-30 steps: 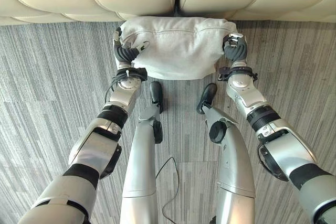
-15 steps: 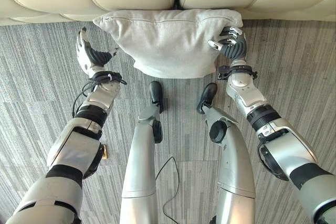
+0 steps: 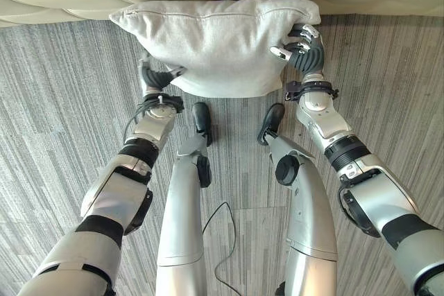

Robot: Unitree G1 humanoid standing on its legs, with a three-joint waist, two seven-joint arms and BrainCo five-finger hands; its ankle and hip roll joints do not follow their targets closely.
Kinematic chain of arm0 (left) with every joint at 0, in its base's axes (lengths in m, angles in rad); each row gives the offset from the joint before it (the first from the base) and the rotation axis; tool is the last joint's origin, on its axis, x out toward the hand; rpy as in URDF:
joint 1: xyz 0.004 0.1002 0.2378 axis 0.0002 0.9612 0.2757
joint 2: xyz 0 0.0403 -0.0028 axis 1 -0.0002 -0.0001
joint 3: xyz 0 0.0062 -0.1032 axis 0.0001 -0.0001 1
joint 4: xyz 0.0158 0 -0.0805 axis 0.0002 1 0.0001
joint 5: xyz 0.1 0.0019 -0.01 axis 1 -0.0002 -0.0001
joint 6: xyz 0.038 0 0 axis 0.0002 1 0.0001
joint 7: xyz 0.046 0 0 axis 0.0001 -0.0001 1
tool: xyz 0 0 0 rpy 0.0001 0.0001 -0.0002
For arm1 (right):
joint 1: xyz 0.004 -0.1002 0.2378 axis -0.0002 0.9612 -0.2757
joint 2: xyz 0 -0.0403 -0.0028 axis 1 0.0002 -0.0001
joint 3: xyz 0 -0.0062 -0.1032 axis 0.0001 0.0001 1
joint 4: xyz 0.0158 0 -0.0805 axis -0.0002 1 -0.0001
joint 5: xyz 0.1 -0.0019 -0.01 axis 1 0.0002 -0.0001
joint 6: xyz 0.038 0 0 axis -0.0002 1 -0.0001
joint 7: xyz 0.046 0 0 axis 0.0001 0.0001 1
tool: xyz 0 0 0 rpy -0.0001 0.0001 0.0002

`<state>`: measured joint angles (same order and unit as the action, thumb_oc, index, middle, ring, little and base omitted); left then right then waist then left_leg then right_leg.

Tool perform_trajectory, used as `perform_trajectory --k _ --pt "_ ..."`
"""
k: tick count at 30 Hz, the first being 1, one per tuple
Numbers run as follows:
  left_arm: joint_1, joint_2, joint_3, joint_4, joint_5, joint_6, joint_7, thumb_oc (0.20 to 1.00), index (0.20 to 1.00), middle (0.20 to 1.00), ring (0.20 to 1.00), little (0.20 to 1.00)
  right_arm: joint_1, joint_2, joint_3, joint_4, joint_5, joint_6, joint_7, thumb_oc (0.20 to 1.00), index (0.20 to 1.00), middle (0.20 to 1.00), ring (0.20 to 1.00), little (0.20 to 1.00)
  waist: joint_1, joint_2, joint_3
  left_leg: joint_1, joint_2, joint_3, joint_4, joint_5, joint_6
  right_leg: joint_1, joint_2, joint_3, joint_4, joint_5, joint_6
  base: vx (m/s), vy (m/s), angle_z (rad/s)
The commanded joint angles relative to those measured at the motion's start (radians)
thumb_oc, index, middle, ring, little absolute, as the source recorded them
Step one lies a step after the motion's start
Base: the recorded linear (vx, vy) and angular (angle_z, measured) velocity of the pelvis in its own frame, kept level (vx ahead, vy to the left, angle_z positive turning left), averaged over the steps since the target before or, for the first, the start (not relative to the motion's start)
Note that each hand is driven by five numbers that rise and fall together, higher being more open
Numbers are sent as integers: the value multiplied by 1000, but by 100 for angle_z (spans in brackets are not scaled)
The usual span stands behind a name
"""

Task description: Pick up all the scattered cushions and arrange them neatly on the sofa.

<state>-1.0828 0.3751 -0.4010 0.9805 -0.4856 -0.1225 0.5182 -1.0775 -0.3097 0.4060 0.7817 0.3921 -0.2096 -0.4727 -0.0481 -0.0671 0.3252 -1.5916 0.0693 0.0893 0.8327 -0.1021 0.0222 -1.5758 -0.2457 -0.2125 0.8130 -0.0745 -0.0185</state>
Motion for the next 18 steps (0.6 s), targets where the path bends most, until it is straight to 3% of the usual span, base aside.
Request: perform_trajectory --k 1,2,3,4,6,10,18 --pt "-36 -2 -9 -41 -78 -80 -51 1000 1000 1000 1000 1000 -34 63 31 18 53 0 0 1000 1000 1000 1000 1000 -1 10 27 23 -7 -75 -53 18 -63 10 12 61 4 -21 133 25 -24 -3" --pt "-58 -13 -29 -66 -76 -88 -55 947 947 947 947 947 -53 79 31 50 84 -6 -1 464 464 464 464 464 2 15 33 22 -7 -73 -50 16 -63 7 11 64 11 -24 133 30 -30 -4" --pt "-63 -22 -41 -89 -66 -92 -52 492 492 492 492 492 -59 93 21 60 115 -12 -1 200 200 200 200 200 4 19 35 22 -8 -70 -47 14 -62 7 13 65 15 -28 132 0 0 0" --pt "-62 -22 -41 -91 -65 -91 -50 200 200 200 200 200 -60 93 20 62 116 -13 0 200 200 200 200 200 4 18 36 22 -7 -69 -46 14 -62 7 13 65 16 -28 132 17 -25 5" --pt "-59 -37 -57 -195 -46 -111 -57 200 200 200 200 200 -49 129 -4 58 207 -44 37 200 200 200 200 200 7 29 26 22 -14 -63 -40 13 -63 6 17 69 22 -33 131 29 -21 9" --pt "-9 -58 -49 -292 -11 -127 -61 200 200 200 200 200 -17 137 -18 4 241 -78 64 200 200 200 200 200 5 38 -21 23 -15 -59 -62 16 -61 7 21 66 5 -30 132 10 4 2" --pt "162 -118 30 -594 83 -150 -47 200 200 200 200 200 158 129 -53 -297 226 -151 111 200 200 200 200 200 5 46 -71 260 -15 -42 -341 61 -72 240 39 23 -209 -14 141 -78 -15 2"
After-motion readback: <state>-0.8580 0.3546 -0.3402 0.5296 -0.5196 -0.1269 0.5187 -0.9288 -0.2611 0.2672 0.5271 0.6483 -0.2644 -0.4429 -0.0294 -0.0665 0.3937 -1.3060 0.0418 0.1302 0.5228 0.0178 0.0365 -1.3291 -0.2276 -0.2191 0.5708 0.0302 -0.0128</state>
